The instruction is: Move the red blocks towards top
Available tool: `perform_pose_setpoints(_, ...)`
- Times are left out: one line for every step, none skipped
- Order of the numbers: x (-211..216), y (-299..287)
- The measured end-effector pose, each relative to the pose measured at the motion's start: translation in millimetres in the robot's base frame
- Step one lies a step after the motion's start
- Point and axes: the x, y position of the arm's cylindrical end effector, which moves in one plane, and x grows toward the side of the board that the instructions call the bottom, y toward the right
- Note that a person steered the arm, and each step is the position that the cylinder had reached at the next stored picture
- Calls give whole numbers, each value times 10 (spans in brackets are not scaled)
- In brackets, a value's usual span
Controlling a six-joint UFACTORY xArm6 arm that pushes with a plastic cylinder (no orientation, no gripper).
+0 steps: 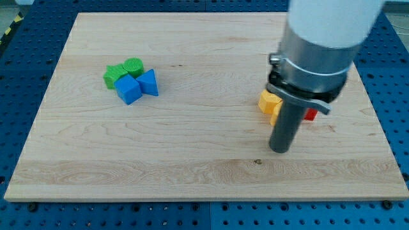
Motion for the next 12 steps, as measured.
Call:
perform_pose_setpoints(0, 315)
perform_pose_setpoints(0, 591)
perform_pose_setpoints(-32, 591)
perform_pose_setpoints(-156, 591)
perform_pose_setpoints(-293, 591)
perform_pose_setpoints(-355, 579)
perform_pose_setpoints(-513, 551)
perform_pose_setpoints(-677, 551)
perform_pose_setpoints(-777, 514)
perform_pose_setpoints(-855, 492)
perform_pose_setpoints(-1023, 492)
perform_pose_setpoints(-1154, 492)
